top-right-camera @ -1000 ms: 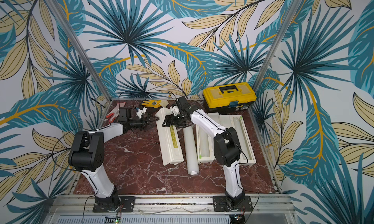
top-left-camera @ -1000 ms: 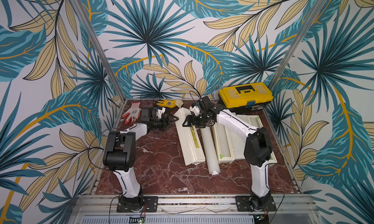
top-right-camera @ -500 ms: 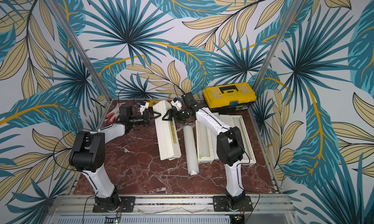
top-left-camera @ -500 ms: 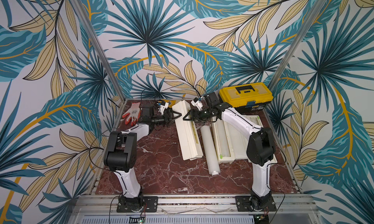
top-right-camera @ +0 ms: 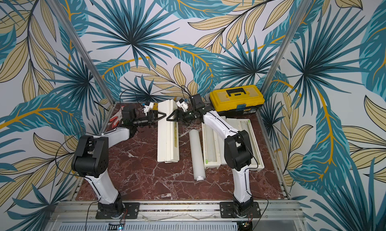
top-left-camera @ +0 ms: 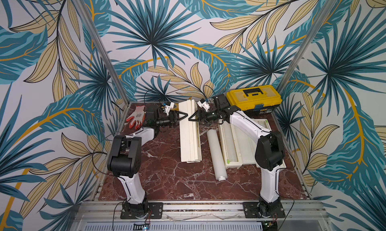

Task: Put plastic wrap rolls into dispensers
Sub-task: Open the lid of the plastic wrap cutting box.

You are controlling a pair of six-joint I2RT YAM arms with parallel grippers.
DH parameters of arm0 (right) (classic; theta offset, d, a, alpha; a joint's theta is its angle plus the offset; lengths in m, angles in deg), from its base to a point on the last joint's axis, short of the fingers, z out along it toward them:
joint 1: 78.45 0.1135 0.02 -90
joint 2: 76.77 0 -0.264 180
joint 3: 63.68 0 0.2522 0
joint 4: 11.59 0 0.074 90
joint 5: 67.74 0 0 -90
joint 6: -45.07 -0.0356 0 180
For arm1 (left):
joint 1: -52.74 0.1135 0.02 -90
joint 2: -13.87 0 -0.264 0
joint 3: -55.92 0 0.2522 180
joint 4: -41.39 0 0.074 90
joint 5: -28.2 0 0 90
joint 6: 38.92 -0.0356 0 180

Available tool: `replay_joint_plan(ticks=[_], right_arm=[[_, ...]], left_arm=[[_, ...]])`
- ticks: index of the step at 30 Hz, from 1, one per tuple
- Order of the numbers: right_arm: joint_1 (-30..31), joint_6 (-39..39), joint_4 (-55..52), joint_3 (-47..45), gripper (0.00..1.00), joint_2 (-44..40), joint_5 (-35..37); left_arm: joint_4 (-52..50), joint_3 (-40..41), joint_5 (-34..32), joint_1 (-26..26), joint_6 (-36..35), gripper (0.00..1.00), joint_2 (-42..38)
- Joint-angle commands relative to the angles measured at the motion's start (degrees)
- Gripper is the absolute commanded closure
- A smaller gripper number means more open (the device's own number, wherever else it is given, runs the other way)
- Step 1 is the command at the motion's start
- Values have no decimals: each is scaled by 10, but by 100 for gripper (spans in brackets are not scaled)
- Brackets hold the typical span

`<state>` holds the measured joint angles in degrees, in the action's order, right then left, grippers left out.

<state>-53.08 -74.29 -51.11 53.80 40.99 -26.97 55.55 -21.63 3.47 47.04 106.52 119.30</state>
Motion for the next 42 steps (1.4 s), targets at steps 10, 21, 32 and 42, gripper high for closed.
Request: replay_joint_plan(ticks=[10, 21, 32, 42], right_arm=[[28, 13, 53, -14, 40, 11, -101], [29, 80, -11, -18, 40, 25, -159], [29, 95, -21, 3, 40, 40, -169], [35, 95, -26, -10, 41, 43, -150]], left_arm=[[8, 13, -16, -54, -3, 8, 63], [7, -1, 71, -56, -41, 0, 43], [8, 12, 67, -75, -39, 22, 75], [3, 23, -11, -91, -13, 8, 87]])
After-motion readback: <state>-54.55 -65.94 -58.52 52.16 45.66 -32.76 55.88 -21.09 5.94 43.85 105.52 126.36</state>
